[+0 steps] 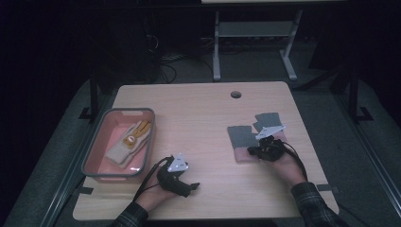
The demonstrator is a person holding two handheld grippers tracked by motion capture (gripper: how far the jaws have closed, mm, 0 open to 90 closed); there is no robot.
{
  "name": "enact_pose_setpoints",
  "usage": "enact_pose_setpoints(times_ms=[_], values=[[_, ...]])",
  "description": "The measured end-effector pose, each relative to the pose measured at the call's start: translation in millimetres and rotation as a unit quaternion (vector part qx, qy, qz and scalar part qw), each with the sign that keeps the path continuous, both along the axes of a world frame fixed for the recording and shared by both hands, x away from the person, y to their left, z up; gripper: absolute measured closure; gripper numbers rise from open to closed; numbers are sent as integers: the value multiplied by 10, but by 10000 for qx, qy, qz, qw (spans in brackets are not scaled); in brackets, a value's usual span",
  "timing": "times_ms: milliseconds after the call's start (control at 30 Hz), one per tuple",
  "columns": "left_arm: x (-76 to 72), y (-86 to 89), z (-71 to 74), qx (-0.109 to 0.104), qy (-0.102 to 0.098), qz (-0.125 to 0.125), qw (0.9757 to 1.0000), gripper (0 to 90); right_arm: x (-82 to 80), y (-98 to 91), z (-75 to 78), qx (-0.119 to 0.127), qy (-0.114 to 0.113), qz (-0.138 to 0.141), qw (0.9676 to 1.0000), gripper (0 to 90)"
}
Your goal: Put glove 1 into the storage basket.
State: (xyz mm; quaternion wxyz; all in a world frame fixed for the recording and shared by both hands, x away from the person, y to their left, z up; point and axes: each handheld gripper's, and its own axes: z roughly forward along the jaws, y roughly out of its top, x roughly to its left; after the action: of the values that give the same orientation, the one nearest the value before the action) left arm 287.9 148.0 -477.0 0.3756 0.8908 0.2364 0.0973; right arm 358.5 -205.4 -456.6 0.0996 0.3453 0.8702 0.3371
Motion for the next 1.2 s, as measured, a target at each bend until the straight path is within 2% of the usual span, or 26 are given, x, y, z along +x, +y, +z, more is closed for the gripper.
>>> enact_pose_setpoints(times_ms=[267,300,500,600,700,833,867,1000,1133,1167,1200], values=[[-1,0,0,-1,4,4,10000,117,-232,63,17,-24,108,445,9989,900],[-1,-1,0,-3,2,3,10000,117,-296,84,21,-11,175,530,9984,900],[1,0,1,3,-3,-4,10000,117,-456,168,44,-12,214,806,9965,900],[1,0,0,4,-8,-6,10000,117,-450,182,82,57,99,803,9967,900],[5,2,2,21,-36,-19,10000,117,-369,183,127,151,-13,734,9972,900],[2,0,1,6,0,-6,10000,117,-315,224,85,120,71,737,9972,900],[2,0,1,11,-2,-9,10000,117,-290,276,35,9,130,776,9969,900],[2,-1,1,7,0,-7,10000,116,-268,350,12,27,179,826,9964,900],[2,0,1,9,-9,-2,10000,117,-295,519,10,23,208,1013,9946,900],[4,1,1,18,-18,-11,10000,117,-313,622,7,16,199,1159,9931,900],[5,1,1,18,-28,-18,10000,117,-313,622,7,16,199,1159,9931,900]])
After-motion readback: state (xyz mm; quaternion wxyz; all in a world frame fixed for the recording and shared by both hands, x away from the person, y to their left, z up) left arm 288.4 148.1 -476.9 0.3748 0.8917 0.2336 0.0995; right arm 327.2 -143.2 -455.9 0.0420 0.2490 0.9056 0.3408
